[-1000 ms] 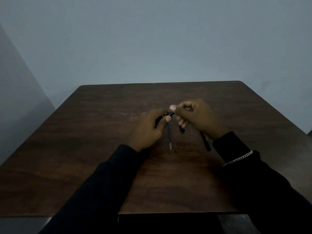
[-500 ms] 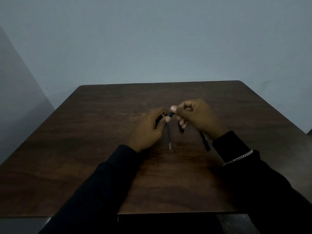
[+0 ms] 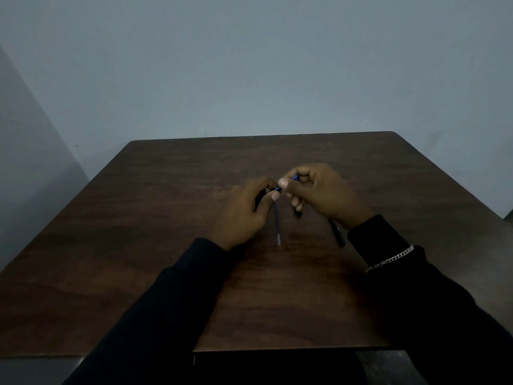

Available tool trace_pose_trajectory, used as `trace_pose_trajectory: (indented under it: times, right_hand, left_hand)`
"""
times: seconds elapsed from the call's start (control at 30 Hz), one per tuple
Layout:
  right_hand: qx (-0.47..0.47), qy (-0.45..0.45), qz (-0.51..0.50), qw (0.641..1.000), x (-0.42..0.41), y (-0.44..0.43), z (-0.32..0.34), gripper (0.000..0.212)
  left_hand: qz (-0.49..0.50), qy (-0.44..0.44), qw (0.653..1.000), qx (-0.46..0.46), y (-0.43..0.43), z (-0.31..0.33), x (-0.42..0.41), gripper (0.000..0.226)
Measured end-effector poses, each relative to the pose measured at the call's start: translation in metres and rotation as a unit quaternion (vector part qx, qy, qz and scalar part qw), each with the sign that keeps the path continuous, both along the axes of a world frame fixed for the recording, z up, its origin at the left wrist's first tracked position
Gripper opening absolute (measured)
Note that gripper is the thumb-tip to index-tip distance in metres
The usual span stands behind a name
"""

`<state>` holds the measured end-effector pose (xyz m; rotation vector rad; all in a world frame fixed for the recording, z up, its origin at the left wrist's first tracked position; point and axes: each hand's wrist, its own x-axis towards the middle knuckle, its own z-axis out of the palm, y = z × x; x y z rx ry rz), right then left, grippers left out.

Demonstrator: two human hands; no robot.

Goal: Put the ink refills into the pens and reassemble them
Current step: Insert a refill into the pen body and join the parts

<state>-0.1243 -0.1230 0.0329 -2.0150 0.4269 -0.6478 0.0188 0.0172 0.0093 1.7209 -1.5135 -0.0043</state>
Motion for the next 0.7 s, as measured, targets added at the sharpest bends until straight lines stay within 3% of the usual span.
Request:
trace_pose_trajectory:
  times: [0.07,0.17,0.27,0.37,0.5,0.7]
  right_hand:
    - [0.015,-0.003,0.034,0.999,-0.0023,-0.002,0.0017,0.009]
    - [0.045,-0.001,0.056,0.997,-0.0027,-0.0031,0.0026,0.026]
    - [0.063,-0.005,0.01,0.998,-0.0003,-0.0006,0.0001,0.021]
    - [0.063,-0.018,-0.029,0.997,0.0007,-0.0028,-0.0023,0.03]
    - [0.08,-0.05,0.008,0.996,-0.0004,-0.0046,0.0001,0.004]
    - [0.143,-0.101,0.02,0.984,-0.0043,-0.0052,0.0021,0.019]
  left_hand:
    - [-0.002,0.001,1.0,-0.001,0.0003,0.0008,0.0001,0.012]
    - [0.0,0.003,1.0,-0.001,0.001,0.0023,-0.0007,0.012]
    - [-0.003,0.005,1.0,-0.004,0.0016,0.0031,-0.0022,0.012]
    - [-0.006,0.0,1.0,0.002,0.0026,0.0041,-0.0035,0.011]
    - [-0.004,0.016,1.0,0.0,0.0021,0.0041,-0.0029,0.011]
    - [-0.008,0.034,0.999,0.015,-0.0015,-0.0008,-0.0002,0.016]
